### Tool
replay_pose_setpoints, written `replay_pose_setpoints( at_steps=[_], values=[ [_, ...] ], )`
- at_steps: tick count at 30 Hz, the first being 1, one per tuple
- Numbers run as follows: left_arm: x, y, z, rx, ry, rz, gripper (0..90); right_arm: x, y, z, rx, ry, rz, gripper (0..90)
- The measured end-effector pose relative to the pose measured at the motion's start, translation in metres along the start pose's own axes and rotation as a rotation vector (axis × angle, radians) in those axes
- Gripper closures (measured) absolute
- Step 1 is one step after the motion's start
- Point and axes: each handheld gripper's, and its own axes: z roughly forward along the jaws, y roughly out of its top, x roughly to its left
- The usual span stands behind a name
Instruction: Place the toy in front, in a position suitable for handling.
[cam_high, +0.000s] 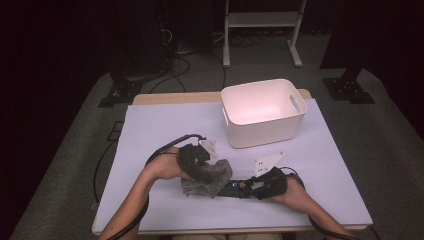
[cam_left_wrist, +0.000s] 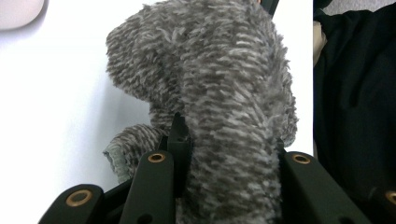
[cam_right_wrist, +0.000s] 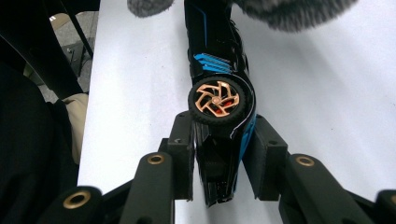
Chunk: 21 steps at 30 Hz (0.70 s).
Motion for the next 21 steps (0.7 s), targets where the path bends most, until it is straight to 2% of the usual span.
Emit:
replay_pose_setpoints(
  at_steps=[5, 6, 8, 14, 21],
  values=[
    [-0.002, -0.007, -0.001, -0.019, -0.007, -0.012, 67.0, -0.001, 0.000, 0.001, 0.006, 0.012, 0.012, 63.8],
    [-0.002, -0.007, 0.000, -0.021, -0.009, -0.015, 67.0, -0.001, 0.001, 0.001, 0.009, 0.022, 0.027, 62.7],
    [-0.003, -0.007, 0.000, -0.024, -0.006, -0.019, 67.0, -0.003, 0.002, 0.002, 0.016, 0.045, 0.055, 56.3],
    [-0.007, -0.005, 0.001, -0.011, -0.004, -0.004, 67.0, -0.006, 0.010, 0.007, 0.019, 0.092, 0.094, 43.3],
    [-0.008, -0.004, 0.002, -0.010, -0.006, -0.002, 67.0, -0.005, 0.017, 0.012, 0.031, 0.083, 0.087, 41.8]
  ],
)
